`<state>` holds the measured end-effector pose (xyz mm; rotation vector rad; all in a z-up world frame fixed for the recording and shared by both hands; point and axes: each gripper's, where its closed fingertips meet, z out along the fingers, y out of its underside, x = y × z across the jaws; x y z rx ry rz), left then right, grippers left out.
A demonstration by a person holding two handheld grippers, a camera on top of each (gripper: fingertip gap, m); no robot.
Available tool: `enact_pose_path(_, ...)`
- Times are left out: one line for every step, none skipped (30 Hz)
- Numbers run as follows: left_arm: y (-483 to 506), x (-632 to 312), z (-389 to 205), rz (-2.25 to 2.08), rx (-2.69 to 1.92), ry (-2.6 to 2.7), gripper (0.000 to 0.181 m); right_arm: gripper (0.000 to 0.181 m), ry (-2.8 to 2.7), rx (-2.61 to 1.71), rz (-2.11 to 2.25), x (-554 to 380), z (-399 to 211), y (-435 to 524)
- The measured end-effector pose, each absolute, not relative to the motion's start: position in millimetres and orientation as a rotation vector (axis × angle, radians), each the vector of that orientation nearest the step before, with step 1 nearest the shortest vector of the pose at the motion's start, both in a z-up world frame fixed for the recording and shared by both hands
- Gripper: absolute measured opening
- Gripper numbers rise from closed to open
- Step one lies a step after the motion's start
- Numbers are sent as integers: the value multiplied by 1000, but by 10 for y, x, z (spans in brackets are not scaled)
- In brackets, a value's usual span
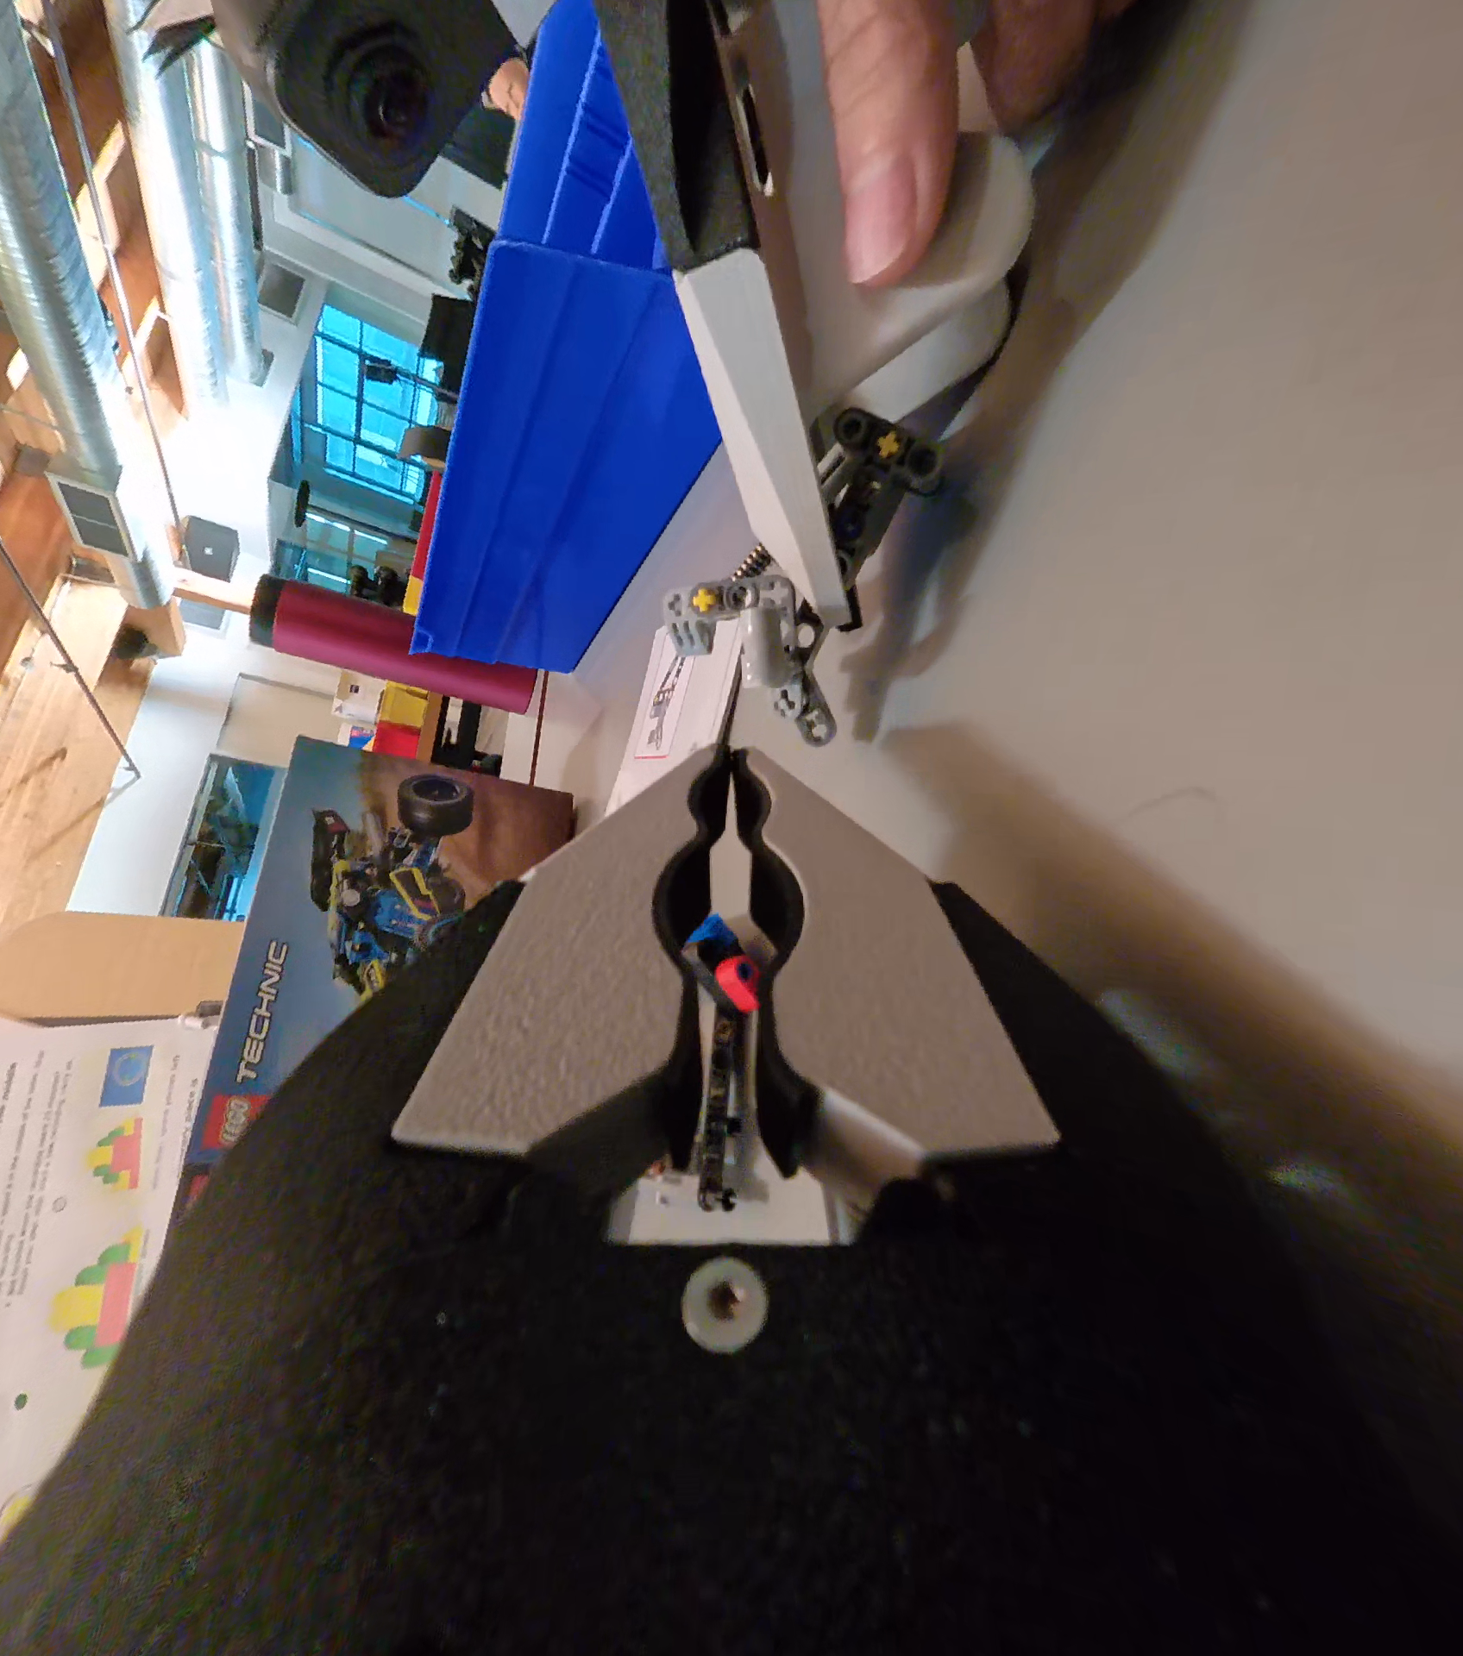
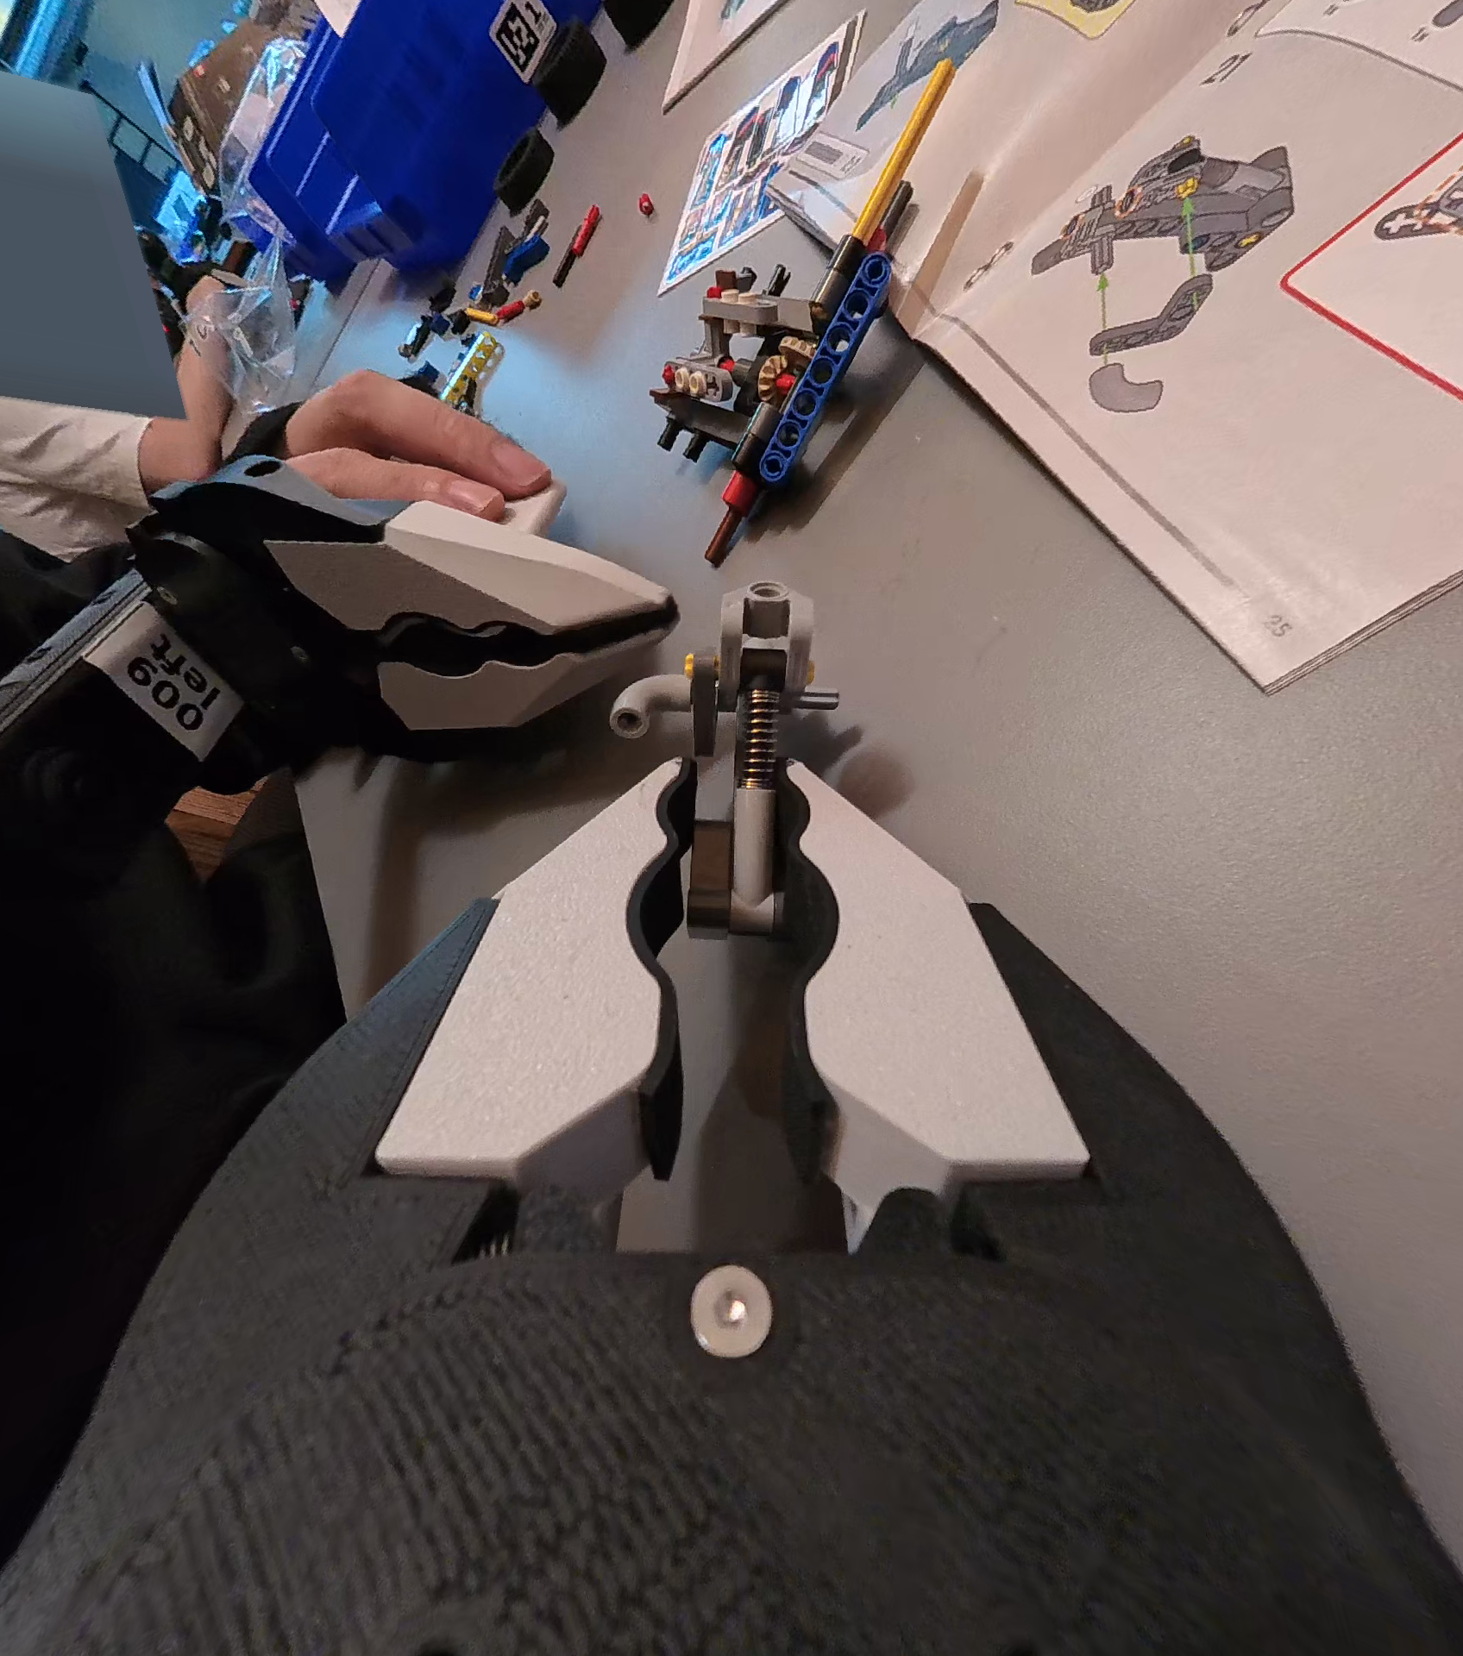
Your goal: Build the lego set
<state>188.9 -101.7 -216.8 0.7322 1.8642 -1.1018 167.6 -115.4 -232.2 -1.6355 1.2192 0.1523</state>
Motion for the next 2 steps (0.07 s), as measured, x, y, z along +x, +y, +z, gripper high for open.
enact_pose_path(-1013,1900,-2173,-1098,726,1870,0,15,1218,-1633,157,1675,-2320,-1153)
enact_pose_path(-1009,1906,-2180,-1095,723,1877,0,15,1219,-1629,163,1675,-2318,-1153)
